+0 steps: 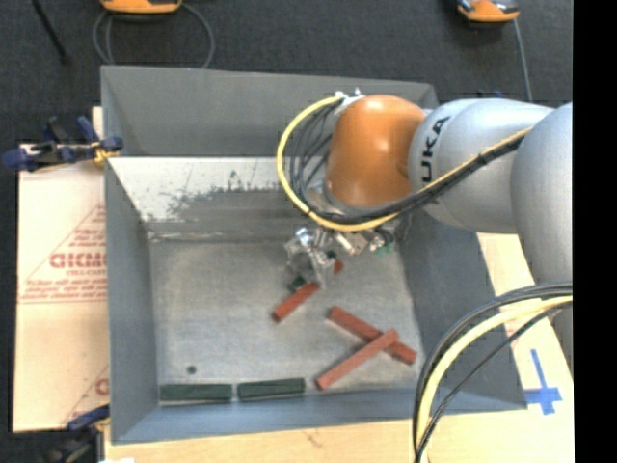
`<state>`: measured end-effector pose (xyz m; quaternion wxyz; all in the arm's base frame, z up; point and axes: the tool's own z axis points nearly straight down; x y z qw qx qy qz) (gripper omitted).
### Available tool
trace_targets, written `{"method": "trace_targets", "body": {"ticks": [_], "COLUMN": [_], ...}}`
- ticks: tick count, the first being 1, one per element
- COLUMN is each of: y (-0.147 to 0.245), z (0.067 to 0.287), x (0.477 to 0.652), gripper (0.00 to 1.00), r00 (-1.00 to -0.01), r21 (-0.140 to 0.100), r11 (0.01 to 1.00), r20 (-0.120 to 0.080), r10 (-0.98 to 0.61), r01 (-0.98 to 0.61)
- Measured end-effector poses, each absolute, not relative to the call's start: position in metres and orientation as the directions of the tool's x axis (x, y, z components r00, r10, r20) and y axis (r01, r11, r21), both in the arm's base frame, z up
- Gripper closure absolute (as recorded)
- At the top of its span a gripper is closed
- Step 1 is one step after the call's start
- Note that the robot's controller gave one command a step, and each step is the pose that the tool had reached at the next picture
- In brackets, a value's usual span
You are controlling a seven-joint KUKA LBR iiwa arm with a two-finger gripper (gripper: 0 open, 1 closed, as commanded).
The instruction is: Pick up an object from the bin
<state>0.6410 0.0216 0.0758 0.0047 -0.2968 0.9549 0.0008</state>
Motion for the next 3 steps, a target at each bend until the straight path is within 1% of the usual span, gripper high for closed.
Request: {"method": "trace_targets", "body": {"ticks": [1, 2, 3], "y": [0.021, 0.021, 0.023], "z": [0.073, 0.072, 0.218], "x": [0.640, 0.639, 0.643], "gripper": [0.00, 1.00, 1.00], "r00": [-0.825, -0.826, -0.813], "r21": [0.000, 0.000, -0.009], "r11": [0.825, 0.826, 0.813], "r20": [-0.008, -0.006, -0.011], "r10": [-0.566, -0.564, -0.583], "r01": [-0.566, -0.564, -0.583]}}
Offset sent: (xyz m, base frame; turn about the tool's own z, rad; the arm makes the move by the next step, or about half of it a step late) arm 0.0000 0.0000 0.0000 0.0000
